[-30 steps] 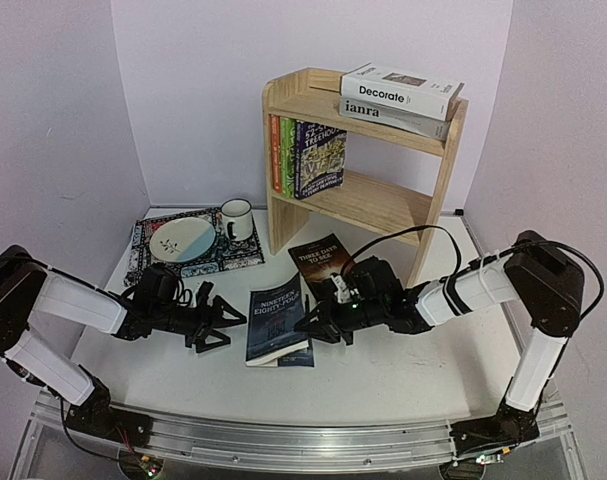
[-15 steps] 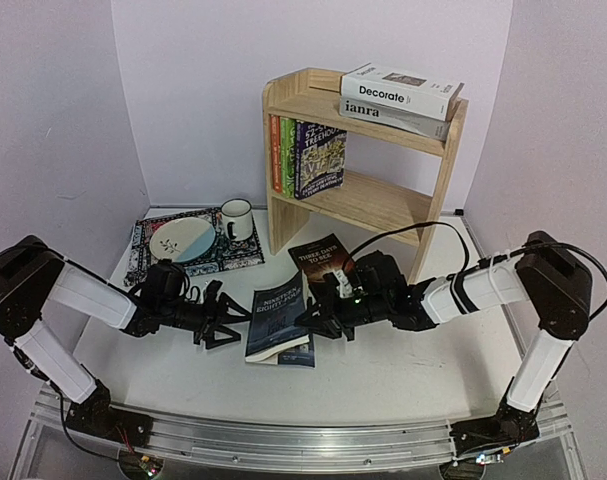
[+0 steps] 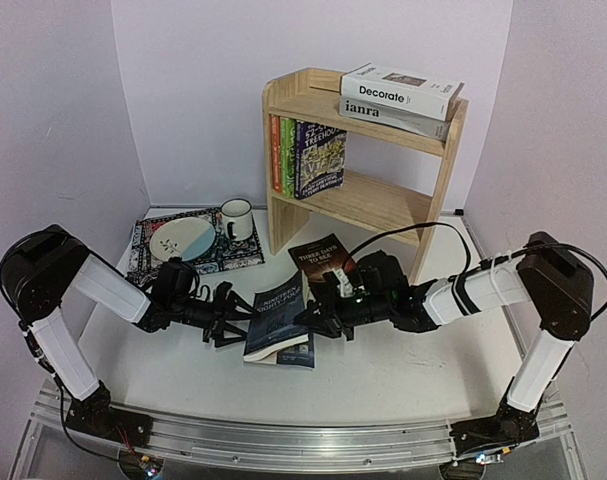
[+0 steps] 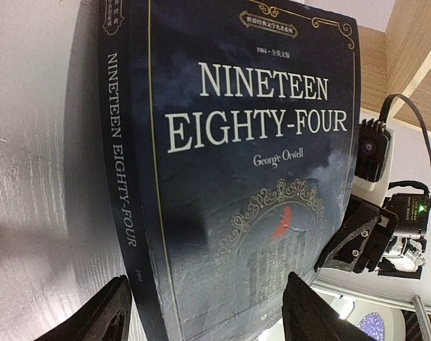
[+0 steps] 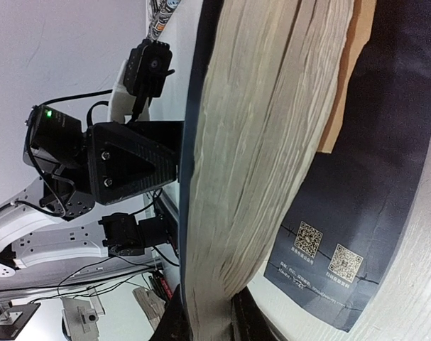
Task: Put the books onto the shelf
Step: Pass from the right arm to the left, then pass from the left arm to the right, then pass from the right arm to the left
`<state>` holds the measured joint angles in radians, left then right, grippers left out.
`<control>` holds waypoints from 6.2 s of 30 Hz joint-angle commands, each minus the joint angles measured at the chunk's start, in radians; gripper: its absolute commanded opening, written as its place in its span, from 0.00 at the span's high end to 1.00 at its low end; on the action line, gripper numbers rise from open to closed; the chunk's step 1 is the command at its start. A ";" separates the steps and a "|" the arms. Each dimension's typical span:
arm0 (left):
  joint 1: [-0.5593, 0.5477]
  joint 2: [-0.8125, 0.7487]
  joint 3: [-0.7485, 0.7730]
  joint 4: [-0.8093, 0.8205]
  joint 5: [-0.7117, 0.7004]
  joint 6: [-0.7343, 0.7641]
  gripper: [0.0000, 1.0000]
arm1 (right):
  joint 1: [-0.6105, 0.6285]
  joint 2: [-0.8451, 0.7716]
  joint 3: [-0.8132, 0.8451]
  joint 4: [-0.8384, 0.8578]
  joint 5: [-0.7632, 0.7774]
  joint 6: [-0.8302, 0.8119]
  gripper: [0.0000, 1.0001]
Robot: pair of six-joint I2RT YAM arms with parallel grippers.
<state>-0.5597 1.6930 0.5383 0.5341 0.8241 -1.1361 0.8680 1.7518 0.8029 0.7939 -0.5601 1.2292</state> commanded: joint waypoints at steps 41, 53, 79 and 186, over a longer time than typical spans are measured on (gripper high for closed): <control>-0.009 -0.050 0.057 0.204 0.086 -0.095 0.98 | -0.006 -0.019 -0.062 0.120 -0.096 -0.070 0.62; -0.013 -0.148 0.053 0.199 0.047 -0.070 1.00 | -0.028 -0.160 -0.066 -0.324 0.132 -0.326 0.27; -0.271 -0.339 0.187 0.082 -0.577 0.005 1.00 | 0.340 -0.600 0.116 -0.752 0.742 -1.105 0.23; -0.235 -0.341 0.352 -0.493 -0.036 1.667 0.00 | 0.229 -0.661 0.258 -0.654 0.441 -1.539 1.00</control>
<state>-0.7952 1.2915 0.8596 0.0190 0.7573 0.4267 1.1000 1.1175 0.9818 0.0519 -0.0792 -0.3158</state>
